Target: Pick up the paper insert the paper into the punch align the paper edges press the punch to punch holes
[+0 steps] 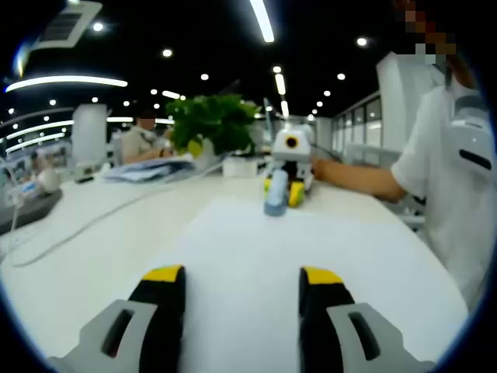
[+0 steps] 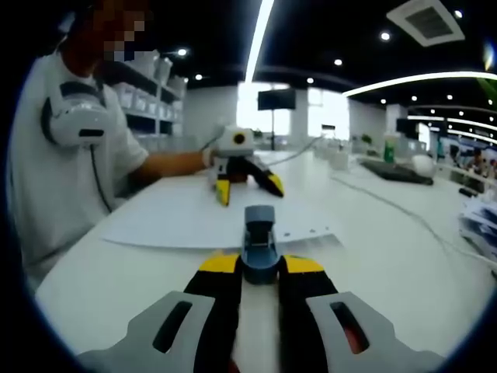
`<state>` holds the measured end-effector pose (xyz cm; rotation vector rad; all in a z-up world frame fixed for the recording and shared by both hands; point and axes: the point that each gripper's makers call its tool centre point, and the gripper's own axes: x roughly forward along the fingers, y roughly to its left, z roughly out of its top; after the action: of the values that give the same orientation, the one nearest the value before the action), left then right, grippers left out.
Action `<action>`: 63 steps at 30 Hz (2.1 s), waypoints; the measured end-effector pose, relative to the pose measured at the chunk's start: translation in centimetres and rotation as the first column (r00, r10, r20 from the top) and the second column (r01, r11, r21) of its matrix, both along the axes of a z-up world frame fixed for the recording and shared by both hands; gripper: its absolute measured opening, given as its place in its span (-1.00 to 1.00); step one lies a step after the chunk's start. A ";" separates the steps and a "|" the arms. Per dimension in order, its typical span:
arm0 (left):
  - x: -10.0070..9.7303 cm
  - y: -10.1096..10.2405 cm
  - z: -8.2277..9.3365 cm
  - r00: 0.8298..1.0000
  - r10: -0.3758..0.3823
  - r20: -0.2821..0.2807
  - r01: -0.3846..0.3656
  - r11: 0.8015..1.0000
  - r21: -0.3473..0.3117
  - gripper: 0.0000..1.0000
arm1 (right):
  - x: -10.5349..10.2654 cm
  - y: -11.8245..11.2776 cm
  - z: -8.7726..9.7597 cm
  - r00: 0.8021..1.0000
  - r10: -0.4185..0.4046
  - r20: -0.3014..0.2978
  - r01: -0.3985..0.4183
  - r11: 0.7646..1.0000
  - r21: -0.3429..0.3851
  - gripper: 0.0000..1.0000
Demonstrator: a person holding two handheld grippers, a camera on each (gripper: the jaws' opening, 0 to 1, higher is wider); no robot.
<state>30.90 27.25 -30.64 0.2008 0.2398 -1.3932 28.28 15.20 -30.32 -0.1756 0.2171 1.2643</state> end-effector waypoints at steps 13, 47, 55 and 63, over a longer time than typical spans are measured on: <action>-0.4 -0.2 0.0 1.000 0.001 0.000 -0.001 1.000 0.000 0.19 | 0.0 0.1 0.0 1.000 0.006 0.018 -0.006 1.000 -0.010 -0.55; 0.4 -2.3 4.5 0.999 -0.033 -0.003 0.032 0.987 -0.156 0.34 | 1.3 -3.1 5.0 0.918 -0.393 -0.056 0.393 0.881 0.262 -0.25; 0.9 -5.3 4.5 0.999 -0.051 0.005 0.051 0.988 -0.147 0.34 | 1.6 -3.5 4.8 0.868 -0.492 -0.065 0.491 0.833 0.257 -0.25; -1.3 -11.8 4.4 0.986 -0.156 0.056 0.161 0.982 -0.095 0.34 | 2.6 -6.0 5.0 0.768 -0.631 -0.106 0.631 0.719 0.290 -0.25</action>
<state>29.61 15.44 -26.28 0.1737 0.1154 -1.5526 30.84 9.18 -25.27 0.1688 0.0598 0.5899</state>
